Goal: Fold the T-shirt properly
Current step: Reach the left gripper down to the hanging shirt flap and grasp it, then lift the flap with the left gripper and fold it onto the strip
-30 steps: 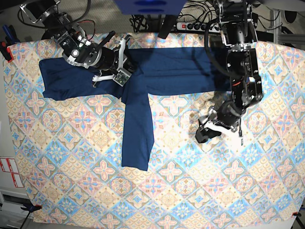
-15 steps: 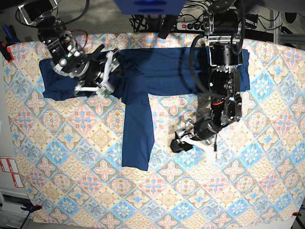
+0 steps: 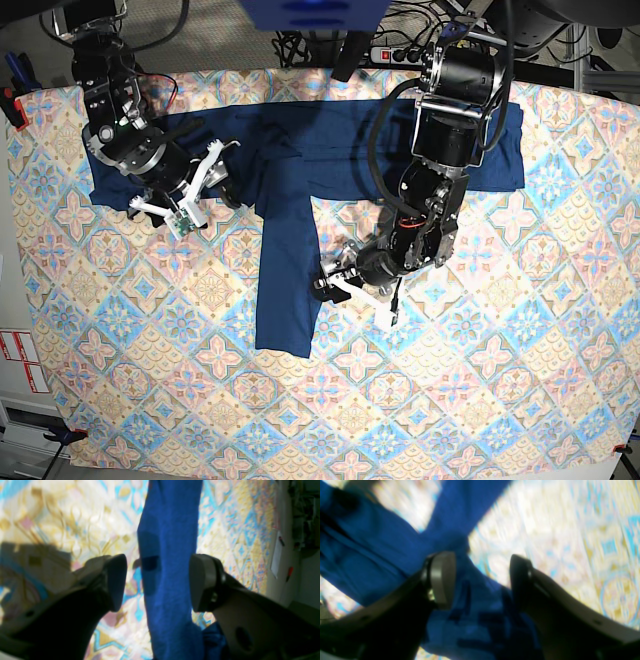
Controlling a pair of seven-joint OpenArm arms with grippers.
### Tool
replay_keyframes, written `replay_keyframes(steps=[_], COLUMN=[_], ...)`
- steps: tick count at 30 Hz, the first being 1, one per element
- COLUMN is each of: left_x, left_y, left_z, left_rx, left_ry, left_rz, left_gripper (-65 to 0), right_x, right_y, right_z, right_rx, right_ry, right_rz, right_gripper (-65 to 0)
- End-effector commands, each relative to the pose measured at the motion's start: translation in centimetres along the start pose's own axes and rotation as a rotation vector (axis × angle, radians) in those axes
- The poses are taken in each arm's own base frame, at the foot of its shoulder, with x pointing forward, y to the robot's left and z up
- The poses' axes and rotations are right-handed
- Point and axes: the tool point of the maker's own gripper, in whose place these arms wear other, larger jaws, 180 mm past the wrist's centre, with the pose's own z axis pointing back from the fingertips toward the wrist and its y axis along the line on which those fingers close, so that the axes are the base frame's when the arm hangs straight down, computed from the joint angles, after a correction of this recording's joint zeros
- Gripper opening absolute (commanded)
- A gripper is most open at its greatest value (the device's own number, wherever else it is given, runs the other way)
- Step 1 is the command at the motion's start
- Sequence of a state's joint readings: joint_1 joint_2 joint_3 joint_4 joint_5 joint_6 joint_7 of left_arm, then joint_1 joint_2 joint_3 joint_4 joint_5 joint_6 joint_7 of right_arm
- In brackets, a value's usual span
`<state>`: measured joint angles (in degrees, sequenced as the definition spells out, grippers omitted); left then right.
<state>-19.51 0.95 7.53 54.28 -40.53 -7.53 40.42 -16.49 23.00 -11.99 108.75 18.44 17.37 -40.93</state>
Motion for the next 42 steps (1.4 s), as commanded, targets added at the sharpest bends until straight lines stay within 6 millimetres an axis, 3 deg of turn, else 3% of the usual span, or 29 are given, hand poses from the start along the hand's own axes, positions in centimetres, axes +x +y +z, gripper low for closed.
replay_keyframes(steps=[1,12,17,24,27,31,35,37,42], left_x=[1.5,-2.6,-5.1,-6.9,-7.0,-6.9,-6.5,-4.9,-2.4], left_y=[-1.5,-1.5,-3.8,-4.8,-4.5,-4.4,-4.4,-4.1,-4.8], left_z=[-0.2,-2.0,-2.8,-3.1,-3.1,-3.0,-3.0,-2.6,0.3], left_rx=[-0.033,-0.021,-0.049,-0.06,-0.056,-0.055,-0.056,-0.055,-0.103], left_ry=[-0.036,0.06,0.131,0.179,0.18,0.178,0.169,0.113,-0.037], left_rz=[-0.008,0.05,-0.039,-0.103,-0.102,-0.098,-0.098,-0.114,-0.166], left_gripper=[-27.4,-27.7,-27.9,-28.4,-37.4,-64.0,-65.0,-65.0,-65.0], right_x=[0.7,0.9,1.1,0.9,0.9,0.9,0.8,0.8,0.3], right_y=[-0.6,-0.4,-0.3,0.3,0.3,0.3,0.4,0.4,0.8], right_z=[0.4,0.4,0.4,1.1,1.1,1.1,1.1,1.1,1.3], right_rx=[-0.014,-0.009,-0.008,-0.001,-0.001,-0.001,0.001,0.001,0.007], right_ry=[-0.024,-0.028,-0.034,-0.037,-0.036,-0.036,-0.034,-0.034,-0.024], right_rz=[0.01,0.014,0.014,0.013,0.013,0.013,0.012,0.012,0.007], right_gripper=[-32.1,-32.1,-32.1,-32.1,-32.1,-32.1,-32.1,-32.1,-32.1])
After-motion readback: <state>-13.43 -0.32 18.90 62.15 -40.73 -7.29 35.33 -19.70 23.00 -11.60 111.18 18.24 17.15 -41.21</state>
